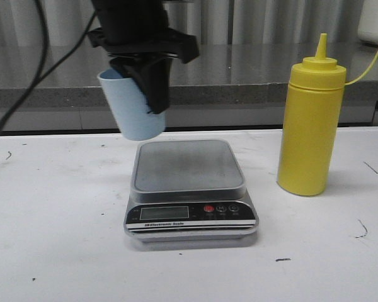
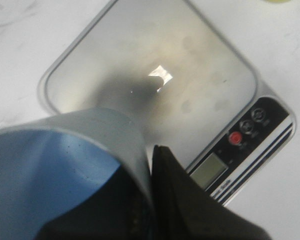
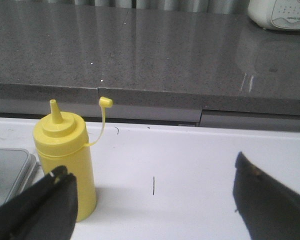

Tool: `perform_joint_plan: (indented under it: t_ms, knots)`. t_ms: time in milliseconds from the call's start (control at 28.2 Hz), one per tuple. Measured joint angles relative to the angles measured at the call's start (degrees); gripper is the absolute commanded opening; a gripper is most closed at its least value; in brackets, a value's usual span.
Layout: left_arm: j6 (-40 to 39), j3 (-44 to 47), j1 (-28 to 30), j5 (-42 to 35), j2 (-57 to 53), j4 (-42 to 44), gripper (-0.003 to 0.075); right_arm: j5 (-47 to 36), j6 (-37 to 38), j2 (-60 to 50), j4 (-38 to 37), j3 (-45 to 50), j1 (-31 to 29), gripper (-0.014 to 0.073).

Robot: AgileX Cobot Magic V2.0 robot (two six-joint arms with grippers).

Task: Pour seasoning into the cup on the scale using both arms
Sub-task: 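Lift the blue cup with the left gripper and carry it over the scale, then lower the blue cup onto the scale and open the left gripper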

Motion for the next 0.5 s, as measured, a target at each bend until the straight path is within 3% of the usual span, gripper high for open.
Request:
perform_joint_plan:
  t_ms: [354, 496]
  knots:
    - [0.0, -7.5, -3.1, 3.5, 7.7, -0.2, -0.0015, 0.0, 0.0, 0.0, 0.0, 0.0, 0.0, 0.0647]
    - [0.0, -8.2, -3.3, 3.8, 9.2, -0.2, 0.0056, 0.0, 0.0, 0.0, 0.0, 0.0, 0.0, 0.0647]
